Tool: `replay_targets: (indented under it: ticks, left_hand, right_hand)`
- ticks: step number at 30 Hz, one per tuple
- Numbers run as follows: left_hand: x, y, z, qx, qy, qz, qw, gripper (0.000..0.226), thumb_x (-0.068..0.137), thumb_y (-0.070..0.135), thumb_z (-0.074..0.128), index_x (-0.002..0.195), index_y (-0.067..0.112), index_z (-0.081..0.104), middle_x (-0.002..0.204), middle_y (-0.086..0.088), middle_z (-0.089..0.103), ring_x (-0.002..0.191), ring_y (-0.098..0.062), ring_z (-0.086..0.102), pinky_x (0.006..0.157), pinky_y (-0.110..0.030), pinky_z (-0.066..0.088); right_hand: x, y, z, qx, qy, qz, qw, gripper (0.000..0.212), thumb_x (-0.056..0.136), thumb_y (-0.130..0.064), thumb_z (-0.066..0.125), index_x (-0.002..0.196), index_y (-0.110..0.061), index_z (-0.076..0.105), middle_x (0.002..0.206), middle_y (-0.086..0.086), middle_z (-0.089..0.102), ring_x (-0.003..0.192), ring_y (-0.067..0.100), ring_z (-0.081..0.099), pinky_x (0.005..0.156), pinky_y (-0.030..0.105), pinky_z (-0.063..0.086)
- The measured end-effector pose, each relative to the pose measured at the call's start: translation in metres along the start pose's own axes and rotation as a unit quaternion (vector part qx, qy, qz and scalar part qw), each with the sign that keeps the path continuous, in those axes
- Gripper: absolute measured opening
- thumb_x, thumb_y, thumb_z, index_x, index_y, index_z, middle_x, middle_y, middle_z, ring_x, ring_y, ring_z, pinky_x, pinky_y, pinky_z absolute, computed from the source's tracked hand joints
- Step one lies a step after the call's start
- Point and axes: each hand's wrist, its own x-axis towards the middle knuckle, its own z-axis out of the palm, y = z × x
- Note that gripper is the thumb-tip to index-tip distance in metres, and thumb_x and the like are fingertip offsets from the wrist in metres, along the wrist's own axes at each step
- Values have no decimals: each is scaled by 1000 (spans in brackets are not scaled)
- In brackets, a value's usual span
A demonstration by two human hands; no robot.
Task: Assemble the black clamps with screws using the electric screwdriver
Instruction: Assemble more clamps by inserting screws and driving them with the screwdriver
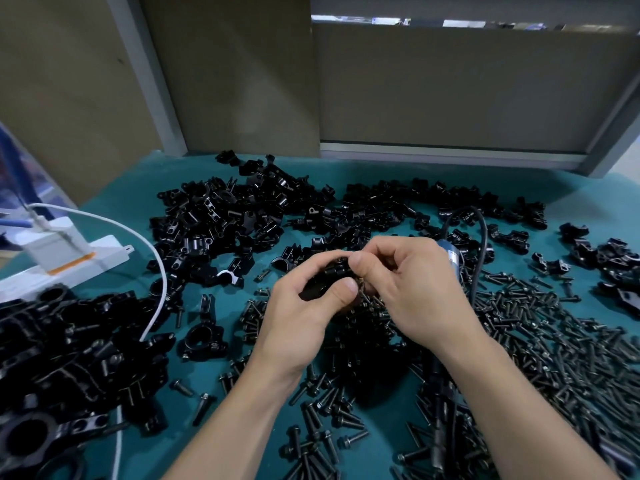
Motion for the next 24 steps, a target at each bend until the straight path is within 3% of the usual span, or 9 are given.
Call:
replay_targets:
  ticks: [5,8,13,15,20,24]
  left_hand:
    - [-2,-3,3,48,9,39,998,22,86,37,74,107,40,76,104,6,78,100,-14,74,87,-29,58]
    - [-4,-4,5,48,14,44,998,21,87,41,72,108,40,75,105,5,78,101,-17,74,92,-42,59]
    - [-2,-5,5,64,15,26,998,28,88,54,71,112,40,76,110,8,79,107,-16,74,95,-47,57]
    - [-2,-5,6,53,20,12,998,29,86,54,71,110,39,77,107,6,79,104,-19,75,95,-51,58]
    - [-2,-6,5,16,23,-20,999,25,89,40,72,110,30,81,100,0,81,91,-22,78,74,-39,65]
    - [-3,-4,5,-10,9,-30,999,25,92,33,70,114,24,80,104,-2,81,96,-22,78,75,-31,63]
  right_hand:
    - [-3,1,9,-70,6,11,997,51,103,-43,55,61,-16,58,49,-4,50,46,9,43,46,25,34]
    - [-6,2,15,-50,16,23,998,52,104,-45,54,63,-14,62,46,-9,46,46,8,42,46,27,34]
    - [-6,1,15,11,52,29,998,55,106,-39,56,57,-16,47,46,-11,38,46,7,34,45,21,29]
    - [-7,1,15,15,56,18,998,51,105,-35,57,58,-18,50,47,-10,41,47,6,37,46,18,30]
    - [-9,-1,16,23,52,9,998,39,103,-30,61,66,-21,61,58,1,56,51,4,44,49,17,35]
    - [-9,-4,14,49,50,-8,998,35,102,-23,64,67,-25,63,56,-11,56,53,1,48,52,11,37]
